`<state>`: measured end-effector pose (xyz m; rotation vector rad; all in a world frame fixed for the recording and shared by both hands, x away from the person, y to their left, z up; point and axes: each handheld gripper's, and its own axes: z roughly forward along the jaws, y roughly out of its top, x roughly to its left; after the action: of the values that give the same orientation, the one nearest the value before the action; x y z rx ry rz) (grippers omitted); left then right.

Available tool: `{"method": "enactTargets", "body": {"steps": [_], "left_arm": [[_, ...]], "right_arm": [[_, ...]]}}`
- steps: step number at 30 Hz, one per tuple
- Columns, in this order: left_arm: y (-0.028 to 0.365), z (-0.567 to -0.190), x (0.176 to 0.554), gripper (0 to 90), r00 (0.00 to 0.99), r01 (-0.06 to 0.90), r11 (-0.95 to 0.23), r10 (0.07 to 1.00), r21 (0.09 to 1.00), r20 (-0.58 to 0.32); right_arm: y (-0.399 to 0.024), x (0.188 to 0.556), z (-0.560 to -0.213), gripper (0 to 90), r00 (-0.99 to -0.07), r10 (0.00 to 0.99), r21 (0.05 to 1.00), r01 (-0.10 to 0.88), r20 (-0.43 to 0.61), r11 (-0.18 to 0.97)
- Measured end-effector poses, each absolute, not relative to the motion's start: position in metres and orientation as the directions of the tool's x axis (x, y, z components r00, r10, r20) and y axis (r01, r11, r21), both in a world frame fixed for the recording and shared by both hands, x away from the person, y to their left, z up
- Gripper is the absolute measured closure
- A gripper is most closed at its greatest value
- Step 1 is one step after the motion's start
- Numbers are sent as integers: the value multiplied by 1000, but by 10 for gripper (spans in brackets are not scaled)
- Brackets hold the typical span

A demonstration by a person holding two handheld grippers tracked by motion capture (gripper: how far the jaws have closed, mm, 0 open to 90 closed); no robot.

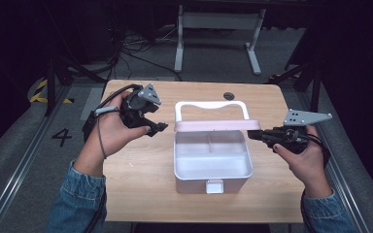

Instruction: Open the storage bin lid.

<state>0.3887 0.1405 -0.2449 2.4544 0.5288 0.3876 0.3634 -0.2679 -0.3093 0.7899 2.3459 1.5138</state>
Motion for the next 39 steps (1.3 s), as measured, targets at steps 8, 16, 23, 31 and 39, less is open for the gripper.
{"method": "enactTargets", "body": {"steps": [8, 16, 23, 31, 39], "left_arm": [[128, -262, 374, 370, 905, 197, -734, 391, 650, 167], [120, -263, 368, 504, 905, 77, -675, 357, 734, 233], [117, -260, 369, 599, 896, 58, -680, 357, 731, 262], [117, -254, 378, 641, 884, 65, -677, 380, 733, 271], [118, -251, 393, 686, 871, 71, -646, 412, 760, 269]], "right_arm": [[-268, 365, -308, 900, -820, 564, 899, 311, 92, 307], [-270, 365, -308, 900, -816, 570, 903, 310, 92, 298], [-272, 365, -309, 900, -811, 576, 904, 314, 98, 289], [-278, 360, -311, 900, -807, 583, 908, 312, 98, 280], [-290, 355, -313, 900, -791, 603, 909, 320, 102, 266]]}}
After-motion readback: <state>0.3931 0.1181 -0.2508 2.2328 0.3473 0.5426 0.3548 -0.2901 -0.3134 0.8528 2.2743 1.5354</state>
